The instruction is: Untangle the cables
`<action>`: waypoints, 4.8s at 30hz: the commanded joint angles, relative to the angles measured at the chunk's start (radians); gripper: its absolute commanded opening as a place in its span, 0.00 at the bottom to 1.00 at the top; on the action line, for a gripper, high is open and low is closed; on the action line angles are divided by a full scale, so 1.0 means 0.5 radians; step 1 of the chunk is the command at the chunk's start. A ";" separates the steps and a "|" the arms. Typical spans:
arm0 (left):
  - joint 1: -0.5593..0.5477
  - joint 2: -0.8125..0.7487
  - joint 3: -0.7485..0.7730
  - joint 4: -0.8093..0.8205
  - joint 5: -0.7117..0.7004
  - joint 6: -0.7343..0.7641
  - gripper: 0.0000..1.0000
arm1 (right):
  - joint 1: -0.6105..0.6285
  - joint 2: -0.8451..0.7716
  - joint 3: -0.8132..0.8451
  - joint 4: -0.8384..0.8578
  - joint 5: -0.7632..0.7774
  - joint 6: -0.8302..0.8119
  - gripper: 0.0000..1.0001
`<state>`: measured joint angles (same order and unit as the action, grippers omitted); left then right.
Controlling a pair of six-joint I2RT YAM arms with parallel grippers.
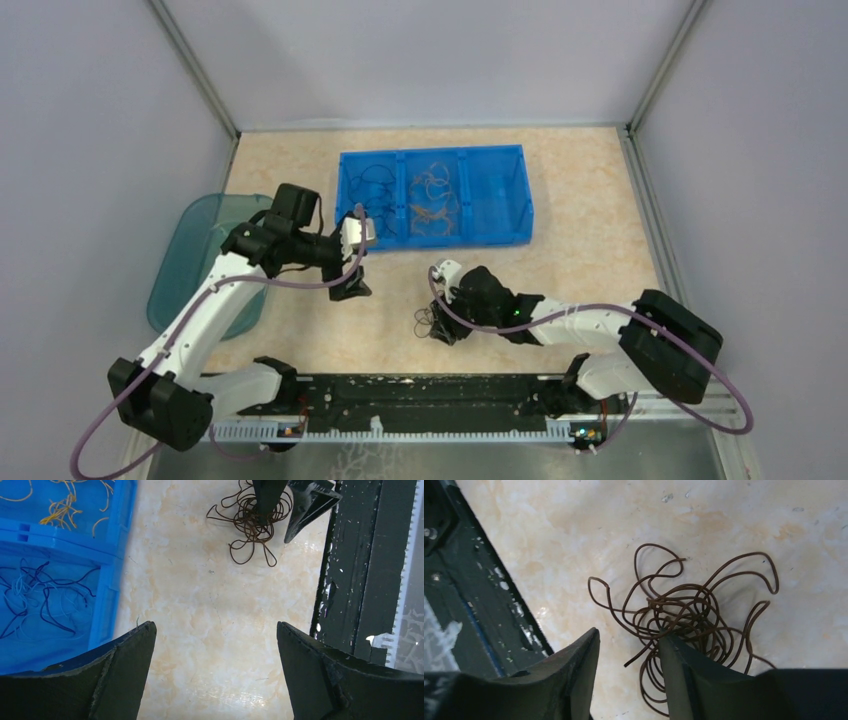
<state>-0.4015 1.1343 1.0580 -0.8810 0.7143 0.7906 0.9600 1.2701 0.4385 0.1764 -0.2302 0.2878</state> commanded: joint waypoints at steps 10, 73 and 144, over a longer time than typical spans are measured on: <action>-0.009 -0.314 -0.367 0.309 0.179 0.115 0.89 | 0.071 -0.049 0.074 0.376 0.482 0.063 0.03; -0.685 -0.289 -0.532 1.681 -0.095 -1.031 0.79 | -0.054 -0.489 0.129 1.847 -0.022 1.009 0.00; -0.688 -0.155 1.251 1.645 -0.402 -0.305 0.00 | 0.053 0.377 0.155 1.661 0.052 0.275 0.52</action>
<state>-0.7399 1.0393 1.6260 -0.1089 0.5400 0.5949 0.9577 1.3956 0.5236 0.8421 -0.2218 0.3962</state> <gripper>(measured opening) 0.011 0.529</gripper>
